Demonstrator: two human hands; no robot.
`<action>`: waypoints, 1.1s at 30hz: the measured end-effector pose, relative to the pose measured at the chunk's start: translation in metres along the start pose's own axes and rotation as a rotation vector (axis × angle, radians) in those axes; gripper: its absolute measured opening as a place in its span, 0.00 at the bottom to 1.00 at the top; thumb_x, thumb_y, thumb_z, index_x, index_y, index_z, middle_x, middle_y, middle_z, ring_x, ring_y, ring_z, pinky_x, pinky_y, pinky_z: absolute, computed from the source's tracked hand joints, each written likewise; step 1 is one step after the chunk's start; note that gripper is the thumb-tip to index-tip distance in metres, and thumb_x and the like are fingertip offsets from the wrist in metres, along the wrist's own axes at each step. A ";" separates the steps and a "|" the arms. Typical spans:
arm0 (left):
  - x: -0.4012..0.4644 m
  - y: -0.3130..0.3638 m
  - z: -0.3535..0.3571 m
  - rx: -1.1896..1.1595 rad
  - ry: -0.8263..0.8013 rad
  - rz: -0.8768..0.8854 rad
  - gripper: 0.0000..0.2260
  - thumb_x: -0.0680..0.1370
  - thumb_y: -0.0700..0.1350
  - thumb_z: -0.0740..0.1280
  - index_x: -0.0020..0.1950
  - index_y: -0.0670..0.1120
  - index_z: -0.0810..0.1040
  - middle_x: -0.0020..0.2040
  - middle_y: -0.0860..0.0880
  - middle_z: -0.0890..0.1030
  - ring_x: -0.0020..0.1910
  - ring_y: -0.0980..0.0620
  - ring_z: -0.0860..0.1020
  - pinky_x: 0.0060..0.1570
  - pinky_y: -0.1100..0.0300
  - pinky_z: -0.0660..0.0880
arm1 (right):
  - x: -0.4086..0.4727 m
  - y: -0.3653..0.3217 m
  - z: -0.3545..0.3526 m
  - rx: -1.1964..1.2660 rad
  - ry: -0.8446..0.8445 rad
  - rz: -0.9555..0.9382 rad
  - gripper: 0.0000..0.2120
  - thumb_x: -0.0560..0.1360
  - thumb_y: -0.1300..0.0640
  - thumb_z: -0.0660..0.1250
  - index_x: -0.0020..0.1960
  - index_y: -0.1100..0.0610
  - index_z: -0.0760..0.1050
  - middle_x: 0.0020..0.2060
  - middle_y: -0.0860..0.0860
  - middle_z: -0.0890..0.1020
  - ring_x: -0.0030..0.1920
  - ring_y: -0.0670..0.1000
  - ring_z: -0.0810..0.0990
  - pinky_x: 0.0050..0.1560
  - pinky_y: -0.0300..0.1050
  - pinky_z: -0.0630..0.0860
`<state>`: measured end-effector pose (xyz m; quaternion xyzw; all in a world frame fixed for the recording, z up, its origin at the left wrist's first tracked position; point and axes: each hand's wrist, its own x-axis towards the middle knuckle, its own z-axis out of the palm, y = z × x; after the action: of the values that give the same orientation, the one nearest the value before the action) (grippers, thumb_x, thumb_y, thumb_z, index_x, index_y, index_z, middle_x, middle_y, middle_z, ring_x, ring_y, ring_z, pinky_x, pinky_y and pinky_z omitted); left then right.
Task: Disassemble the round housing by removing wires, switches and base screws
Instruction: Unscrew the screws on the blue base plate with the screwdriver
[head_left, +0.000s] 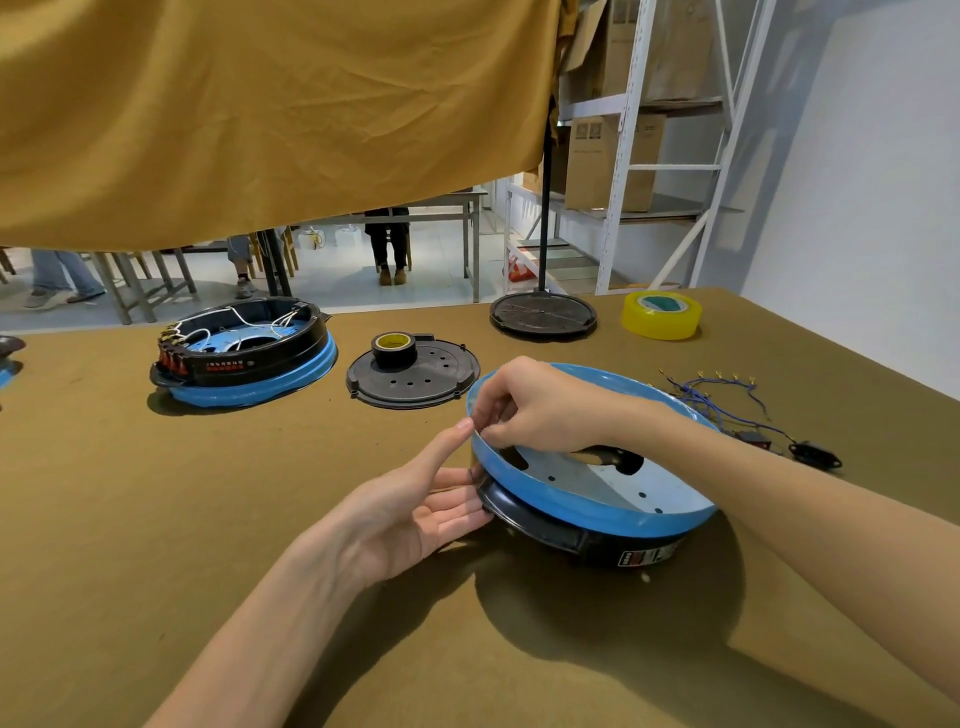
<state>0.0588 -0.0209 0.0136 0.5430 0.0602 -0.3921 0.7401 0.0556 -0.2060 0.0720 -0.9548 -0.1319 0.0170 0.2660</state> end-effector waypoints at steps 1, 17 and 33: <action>0.000 0.000 -0.001 -0.020 -0.008 0.002 0.37 0.60 0.55 0.83 0.62 0.37 0.77 0.53 0.35 0.86 0.52 0.40 0.86 0.49 0.50 0.85 | 0.000 0.001 0.000 0.003 0.031 0.014 0.03 0.78 0.56 0.71 0.47 0.49 0.83 0.40 0.45 0.84 0.41 0.43 0.81 0.37 0.35 0.78; 0.015 -0.013 -0.004 -0.076 -0.016 0.078 0.13 0.73 0.34 0.71 0.56 0.40 0.84 0.52 0.38 0.87 0.49 0.45 0.87 0.36 0.61 0.83 | -0.031 0.008 -0.001 0.035 0.324 -0.069 0.06 0.77 0.59 0.73 0.51 0.54 0.87 0.38 0.36 0.81 0.43 0.33 0.80 0.40 0.26 0.74; 0.011 -0.023 0.004 0.432 0.037 0.578 0.07 0.81 0.41 0.68 0.56 0.47 0.84 0.48 0.51 0.88 0.49 0.53 0.87 0.44 0.64 0.82 | -0.070 -0.034 0.001 -0.267 0.155 0.039 0.16 0.70 0.41 0.72 0.37 0.47 0.67 0.43 0.46 0.69 0.39 0.46 0.70 0.34 0.42 0.63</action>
<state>0.0501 -0.0323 -0.0073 0.6885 -0.1666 -0.1605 0.6874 -0.0204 -0.1955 0.0857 -0.9825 -0.0935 -0.0695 0.1456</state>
